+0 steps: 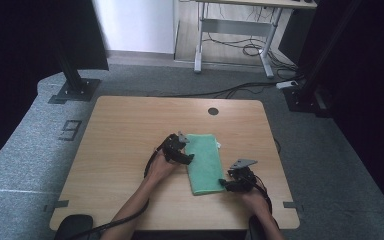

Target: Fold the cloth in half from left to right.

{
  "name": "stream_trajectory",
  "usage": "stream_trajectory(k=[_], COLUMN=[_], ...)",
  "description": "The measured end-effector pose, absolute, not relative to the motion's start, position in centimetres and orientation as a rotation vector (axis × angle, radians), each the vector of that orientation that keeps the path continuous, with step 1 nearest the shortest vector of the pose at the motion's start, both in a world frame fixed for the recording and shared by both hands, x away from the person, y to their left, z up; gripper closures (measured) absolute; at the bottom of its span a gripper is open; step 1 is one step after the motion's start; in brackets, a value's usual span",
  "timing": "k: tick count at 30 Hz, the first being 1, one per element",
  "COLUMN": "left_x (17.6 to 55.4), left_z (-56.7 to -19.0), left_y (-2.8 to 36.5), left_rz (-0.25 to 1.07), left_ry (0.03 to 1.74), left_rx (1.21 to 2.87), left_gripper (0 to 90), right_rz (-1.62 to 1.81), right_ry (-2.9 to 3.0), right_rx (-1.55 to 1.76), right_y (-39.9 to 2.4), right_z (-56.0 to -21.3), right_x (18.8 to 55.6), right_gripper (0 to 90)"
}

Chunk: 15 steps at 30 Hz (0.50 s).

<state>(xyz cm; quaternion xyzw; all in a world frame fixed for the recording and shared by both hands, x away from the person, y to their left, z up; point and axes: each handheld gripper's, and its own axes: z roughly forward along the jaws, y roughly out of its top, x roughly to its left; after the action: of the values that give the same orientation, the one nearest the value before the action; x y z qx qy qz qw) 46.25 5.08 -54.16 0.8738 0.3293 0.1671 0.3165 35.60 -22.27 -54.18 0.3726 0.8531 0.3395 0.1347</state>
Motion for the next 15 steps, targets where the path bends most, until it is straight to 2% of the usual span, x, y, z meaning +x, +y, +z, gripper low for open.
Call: stream_trajectory(k=[15], left_x=[46.7], left_z=[-54.2], left_y=[8.5], left_rz=[0.438], left_ry=[0.941], left_rx=[2.277], left_gripper=[14.4], right_rz=[1.029], right_ry=[2.525], right_rx=[0.975], right_y=[-18.4], right_z=[-54.3], right_x=[35.9], right_gripper=[41.0])
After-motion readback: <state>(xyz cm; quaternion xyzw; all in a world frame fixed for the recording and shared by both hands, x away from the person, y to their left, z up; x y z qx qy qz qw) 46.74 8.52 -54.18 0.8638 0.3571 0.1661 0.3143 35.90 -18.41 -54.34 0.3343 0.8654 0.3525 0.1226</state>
